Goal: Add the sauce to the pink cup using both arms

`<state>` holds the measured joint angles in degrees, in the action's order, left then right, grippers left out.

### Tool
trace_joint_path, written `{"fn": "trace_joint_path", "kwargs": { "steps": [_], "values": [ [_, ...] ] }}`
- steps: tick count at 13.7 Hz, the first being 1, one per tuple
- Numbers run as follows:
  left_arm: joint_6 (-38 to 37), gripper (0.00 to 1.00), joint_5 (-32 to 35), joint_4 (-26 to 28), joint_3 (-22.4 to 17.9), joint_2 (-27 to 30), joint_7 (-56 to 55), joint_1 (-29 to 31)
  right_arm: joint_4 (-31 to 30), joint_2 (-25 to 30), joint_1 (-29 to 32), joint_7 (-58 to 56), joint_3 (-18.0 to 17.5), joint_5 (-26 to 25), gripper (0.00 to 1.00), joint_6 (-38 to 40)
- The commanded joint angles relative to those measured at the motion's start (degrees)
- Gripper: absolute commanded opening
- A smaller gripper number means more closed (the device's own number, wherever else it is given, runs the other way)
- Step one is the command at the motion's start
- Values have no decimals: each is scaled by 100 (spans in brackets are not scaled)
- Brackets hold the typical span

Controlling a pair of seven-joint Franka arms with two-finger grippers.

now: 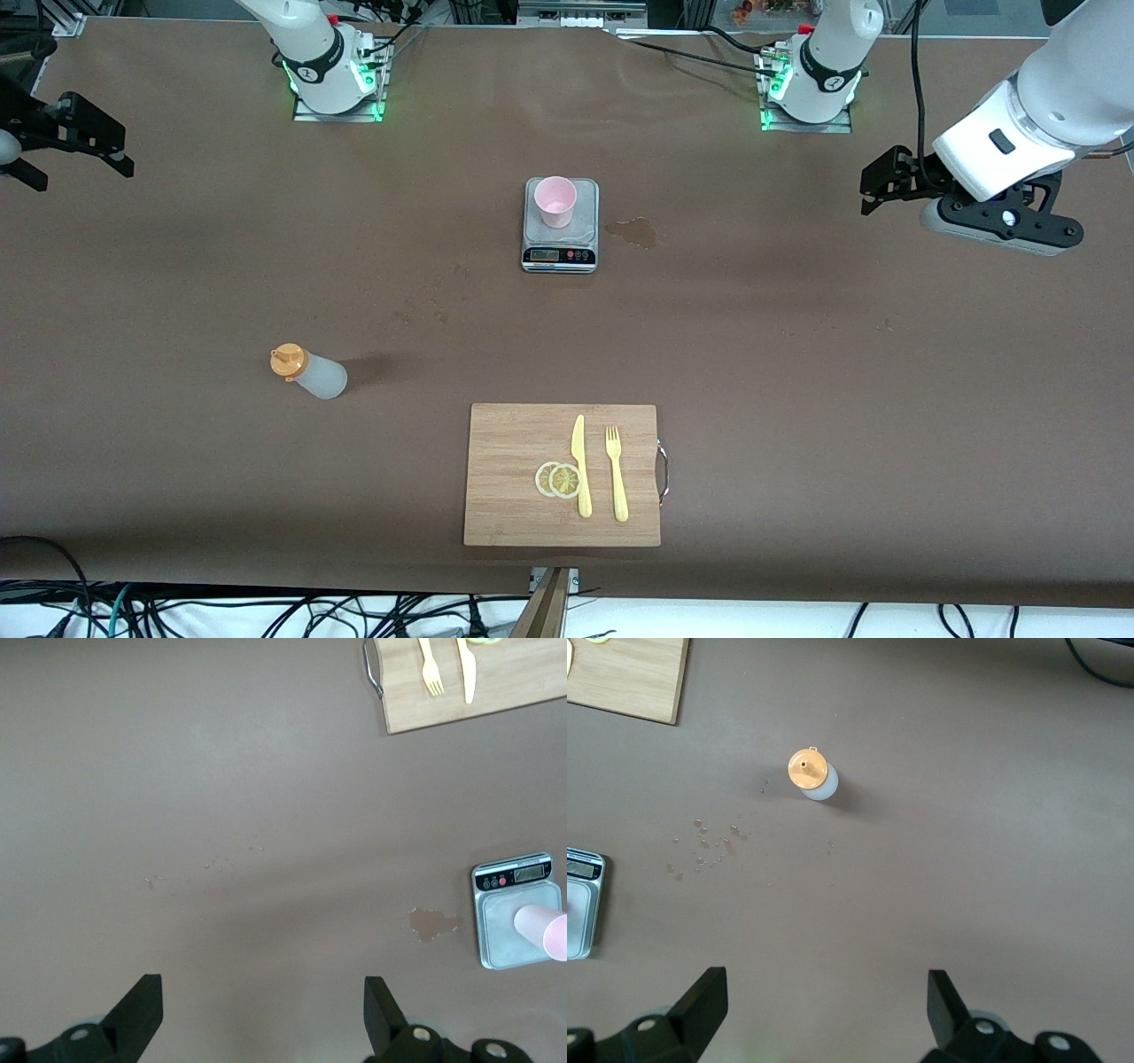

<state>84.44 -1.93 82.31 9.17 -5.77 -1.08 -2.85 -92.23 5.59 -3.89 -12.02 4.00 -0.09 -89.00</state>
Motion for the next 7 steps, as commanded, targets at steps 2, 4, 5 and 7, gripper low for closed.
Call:
{"fn": "trace_joint_path", "kwargs": {
  "steps": [2, 4, 5, 7],
  "values": [
    [46, 100, -79, -101, -20, 40, -164, 144, 178, -302, -182, -63, 163, -62, 100, -38],
    [204, 100, -71, -58, -20, 49, -548, 171, 258, -410, -225, -20, 163, -53, 100, -47],
    [327, 100, -62, 21, -11, 84, -795, 188, 310, -418, -287, 24, 145, -70, 100, -39],
    [345, 100, -53, 101, 15, 163, -893, 206, 346, -427, -323, -10, 136, -254, 100, -65]
  ]
}}
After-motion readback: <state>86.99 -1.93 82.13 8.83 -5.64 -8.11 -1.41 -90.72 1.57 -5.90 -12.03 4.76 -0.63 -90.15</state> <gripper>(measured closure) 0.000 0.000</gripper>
